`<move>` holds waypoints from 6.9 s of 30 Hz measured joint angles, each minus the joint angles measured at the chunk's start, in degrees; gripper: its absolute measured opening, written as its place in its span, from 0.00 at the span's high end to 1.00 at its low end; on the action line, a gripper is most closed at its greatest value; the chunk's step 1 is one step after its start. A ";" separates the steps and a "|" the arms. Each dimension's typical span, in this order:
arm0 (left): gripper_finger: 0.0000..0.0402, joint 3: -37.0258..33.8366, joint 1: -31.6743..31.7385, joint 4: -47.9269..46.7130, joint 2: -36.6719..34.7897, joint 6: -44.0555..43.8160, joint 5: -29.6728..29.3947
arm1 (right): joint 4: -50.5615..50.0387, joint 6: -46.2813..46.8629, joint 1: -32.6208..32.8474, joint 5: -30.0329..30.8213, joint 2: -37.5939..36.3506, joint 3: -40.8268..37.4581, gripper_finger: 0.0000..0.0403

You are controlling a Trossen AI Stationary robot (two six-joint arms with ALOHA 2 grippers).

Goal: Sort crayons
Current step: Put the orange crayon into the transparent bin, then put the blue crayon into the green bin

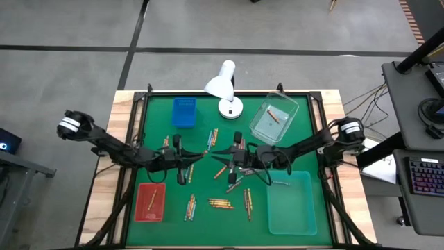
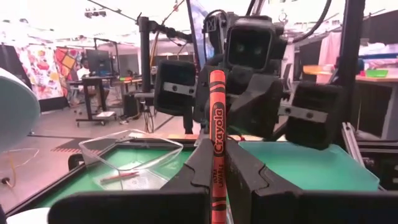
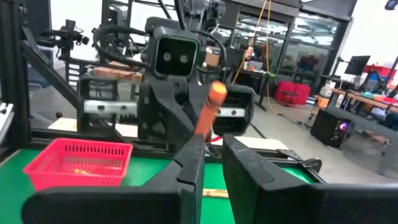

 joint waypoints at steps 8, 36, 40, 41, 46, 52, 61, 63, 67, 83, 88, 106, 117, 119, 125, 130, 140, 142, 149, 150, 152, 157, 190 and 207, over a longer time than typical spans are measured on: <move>1.00 0.04 0.00 8.64 5.54 0.40 0.01 | -9.98 2.63 0.00 -2.37 -0.05 5.00 0.88; 1.00 0.02 0.00 12.47 7.65 3.12 -0.13 | -13.13 4.04 -0.26 2.42 0.04 8.91 0.87; 1.00 0.02 0.00 12.59 7.65 3.12 -0.13 | -13.70 -0.19 -0.26 2.55 -0.09 9.03 0.87; 1.00 0.02 0.00 12.59 7.65 3.12 -0.13 | -13.74 -0.59 -0.26 2.53 -0.17 9.03 0.88; 1.00 0.00 0.00 12.83 7.63 3.12 -0.13 | -14.53 -0.49 -0.26 2.51 -0.96 9.03 0.92; 1.00 -0.07 0.00 12.72 7.63 3.10 -0.13 | -16.48 1.15 -0.26 2.46 -1.78 8.98 0.93; 1.00 -0.17 -0.02 12.52 7.63 3.10 -0.09 | -17.20 3.96 -0.28 2.24 -2.08 8.98 0.85; 1.00 -0.17 -0.02 12.50 7.63 3.10 -0.04 | -17.20 4.18 -0.31 2.35 -2.08 8.98 0.80; 1.00 -0.17 -0.07 12.45 7.63 3.12 -0.06 | -17.17 4.68 -0.36 2.39 -2.08 8.98 0.68; 1.00 0.35 -0.01 12.56 7.63 3.14 -0.45 | -13.23 7.06 -1.44 1.61 0.19 8.94 0.56; 1.00 0.42 0.28 12.24 7.63 3.14 -0.59 | -11.12 7.30 -2.36 -2.03 0.26 8.94 0.59; 1.00 0.85 1.14 12.87 7.63 4.70 -0.97 | -9.33 7.42 -3.52 -5.09 0.27 8.94 0.95; 0.85 1.29 1.14 12.30 7.61 1.85 -1.79 | -10.79 6.22 -3.56 -4.73 0.26 8.92 0.96; 0.79 1.29 1.14 12.19 7.60 1.60 -1.81 | -12.16 5.55 -3.56 -3.63 -0.07 8.92 0.96; 0.62 1.26 1.11 12.14 6.99 2.02 -1.84 | -23.09 4.80 -3.56 1.50 -4.36 8.92 0.97; 0.56 1.03 1.11 11.56 6.72 3.21 -3.52 | -37.89 5.47 -3.56 6.18 -11.06 8.92 0.97; 0.57 1.45 2.03 11.21 6.71 5.25 -8.15 | -76.57 19.05 -8.12 22.84 -24.14 8.92 0.97; 0.58 1.83 2.42 11.20 6.71 5.20 -8.17 | -83.72 25.17 -11.03 23.15 -24.80 8.92 0.97; 0.58 2.56 2.78 11.23 6.73 5.57 -8.16 | -100.07 40.85 -20.58 21.56 -21.68 7.60 0.97; 0.58 2.56 2.78 11.19 6.73 5.57 -8.17 | -100.83 41.36 -21.45 21.17 -20.93 7.41 0.97; 0.58 2.56 2.78 11.21 6.73 5.57 -8.15 | -101.14 41.23 -22.74 21.19 -19.39 7.15 0.97; 0.58 2.56 2.78 10.88 6.73 5.57 -8.15 | -101.09 36.91 -27.05 21.60 -15.11 7.10 0.94; 0.58 2.54 1.27 6.22 6.67 0.54 -15.94 | -99.42 35.08 -30.14 19.62 -19.88 7.08 0.77; 0.58 2.51 -2.49 -9.04 2.53 -17.20 -22.35 | -87.94 34.81 -13.17 19.46 -31.87 7.08 0.81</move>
